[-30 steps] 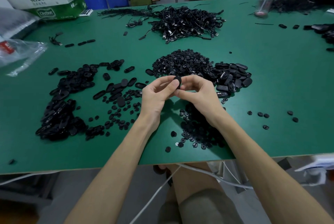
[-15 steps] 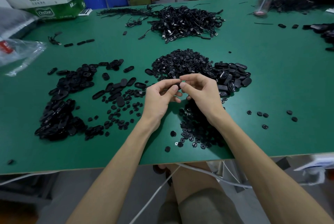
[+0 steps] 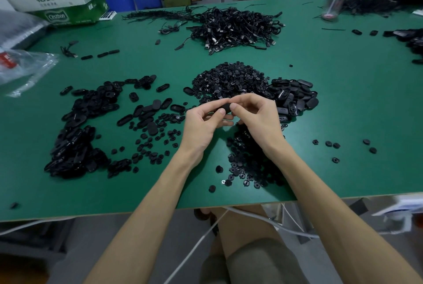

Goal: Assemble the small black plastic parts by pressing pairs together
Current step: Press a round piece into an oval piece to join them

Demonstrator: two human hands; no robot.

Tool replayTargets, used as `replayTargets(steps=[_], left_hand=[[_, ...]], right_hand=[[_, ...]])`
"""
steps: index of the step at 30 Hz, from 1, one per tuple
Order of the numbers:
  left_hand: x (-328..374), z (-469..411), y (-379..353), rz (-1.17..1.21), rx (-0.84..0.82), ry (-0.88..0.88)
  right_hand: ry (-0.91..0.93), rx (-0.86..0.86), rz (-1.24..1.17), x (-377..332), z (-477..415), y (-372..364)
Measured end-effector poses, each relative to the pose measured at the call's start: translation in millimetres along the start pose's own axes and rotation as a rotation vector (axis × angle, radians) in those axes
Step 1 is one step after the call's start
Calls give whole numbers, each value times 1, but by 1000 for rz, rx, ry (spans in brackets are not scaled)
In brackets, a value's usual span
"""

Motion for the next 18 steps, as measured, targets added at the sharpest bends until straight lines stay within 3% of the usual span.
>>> replayTargets(steps=[10, 18], left_hand=[[0, 0, -1, -17, 4, -15], [-4, -3, 6, -123, 64, -38]], right_hand=[[0, 8, 10, -1, 0, 1], [111, -38, 207, -11, 7, -8]])
Point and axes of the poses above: each hand's wrist, its own z-axis away from the middle knuckle, its own y-axis out of the back of the hand, x = y × z, the point moved 9 cm from there along -z, towards the middle knuckle, and after that the axes turned 9 degrees about x, right-handed, at the moved point
